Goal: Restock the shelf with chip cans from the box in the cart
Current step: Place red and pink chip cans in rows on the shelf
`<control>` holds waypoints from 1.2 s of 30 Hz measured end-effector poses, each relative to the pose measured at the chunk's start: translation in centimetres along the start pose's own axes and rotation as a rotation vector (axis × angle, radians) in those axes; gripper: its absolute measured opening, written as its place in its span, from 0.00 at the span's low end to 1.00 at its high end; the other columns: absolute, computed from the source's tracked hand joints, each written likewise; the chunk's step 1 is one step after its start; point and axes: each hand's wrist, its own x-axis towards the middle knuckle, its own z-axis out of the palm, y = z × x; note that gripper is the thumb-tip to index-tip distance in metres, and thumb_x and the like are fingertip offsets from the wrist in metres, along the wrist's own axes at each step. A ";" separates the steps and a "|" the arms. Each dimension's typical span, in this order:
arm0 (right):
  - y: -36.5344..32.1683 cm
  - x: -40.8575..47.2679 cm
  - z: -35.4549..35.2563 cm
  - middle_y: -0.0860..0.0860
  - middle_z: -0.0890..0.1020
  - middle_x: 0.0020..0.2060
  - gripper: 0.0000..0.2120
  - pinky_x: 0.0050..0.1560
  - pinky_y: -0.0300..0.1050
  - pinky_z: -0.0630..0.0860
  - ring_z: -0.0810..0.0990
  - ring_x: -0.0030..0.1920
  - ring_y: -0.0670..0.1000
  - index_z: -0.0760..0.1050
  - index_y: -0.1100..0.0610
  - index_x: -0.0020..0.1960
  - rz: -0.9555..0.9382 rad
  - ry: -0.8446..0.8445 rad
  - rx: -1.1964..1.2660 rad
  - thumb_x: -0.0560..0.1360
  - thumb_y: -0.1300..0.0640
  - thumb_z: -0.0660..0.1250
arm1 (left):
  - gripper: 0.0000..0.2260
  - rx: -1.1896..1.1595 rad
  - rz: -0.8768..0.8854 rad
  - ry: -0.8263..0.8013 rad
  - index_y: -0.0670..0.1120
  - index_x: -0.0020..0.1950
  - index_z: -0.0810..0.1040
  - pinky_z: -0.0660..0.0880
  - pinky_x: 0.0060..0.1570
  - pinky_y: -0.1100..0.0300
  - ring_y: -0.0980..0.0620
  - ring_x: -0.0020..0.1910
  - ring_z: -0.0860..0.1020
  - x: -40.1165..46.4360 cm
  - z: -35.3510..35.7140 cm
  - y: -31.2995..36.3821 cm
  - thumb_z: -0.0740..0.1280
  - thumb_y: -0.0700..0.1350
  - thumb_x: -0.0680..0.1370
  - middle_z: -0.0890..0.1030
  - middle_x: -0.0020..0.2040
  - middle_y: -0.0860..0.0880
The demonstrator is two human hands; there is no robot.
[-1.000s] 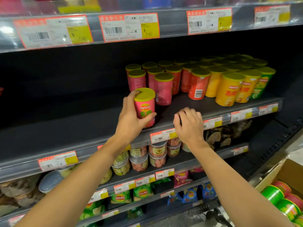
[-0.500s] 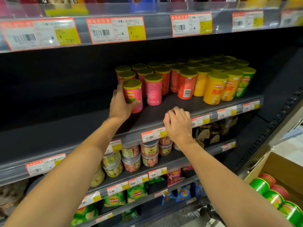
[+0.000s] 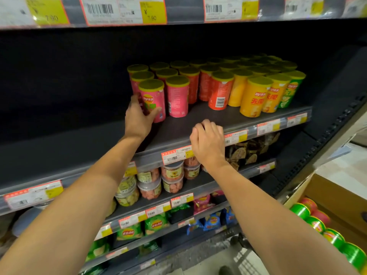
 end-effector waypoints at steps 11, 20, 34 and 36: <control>0.7 -0.1 -1.0 0.56 0.80 0.45 0.25 0.49 0.51 0.68 0.78 0.46 0.58 0.81 0.59 0.49 -0.011 -0.143 0.123 0.80 0.40 0.56 | 0.38 0.154 -0.053 0.049 0.44 0.72 0.63 0.72 0.63 0.49 0.43 0.64 0.74 -1.1 0.1 1.1 0.76 0.56 0.70 0.72 0.66 0.43; 9.7 -5.6 -5.2 0.60 0.72 0.70 0.25 0.72 0.56 0.67 0.69 0.72 0.60 0.72 0.60 0.71 -0.141 -0.174 0.257 0.81 0.45 0.60 | 0.11 0.394 0.825 0.012 0.38 0.57 0.77 0.71 0.47 0.49 0.42 0.50 0.75 -9.7 4.7 7.1 0.67 0.41 0.77 0.79 0.51 0.41; 38.8 -19.9 -14.2 0.60 0.77 0.62 0.24 0.68 0.51 0.71 0.74 0.64 0.59 0.72 0.63 0.69 0.415 -0.259 0.005 0.78 0.49 0.64 | 0.17 0.364 1.084 -0.816 0.41 0.58 0.82 0.78 0.52 0.52 0.45 0.55 0.80 -21.6 40.2 20.0 0.61 0.47 0.76 0.82 0.57 0.43; 42.3 -22.5 -15.2 0.59 0.77 0.60 0.24 0.64 0.52 0.73 0.75 0.61 0.59 0.73 0.62 0.68 0.484 -0.296 -0.032 0.78 0.49 0.64 | 0.16 0.358 1.102 -0.912 0.41 0.55 0.82 0.76 0.50 0.53 0.45 0.53 0.80 -23.9 44.4 21.4 0.61 0.47 0.75 0.82 0.55 0.43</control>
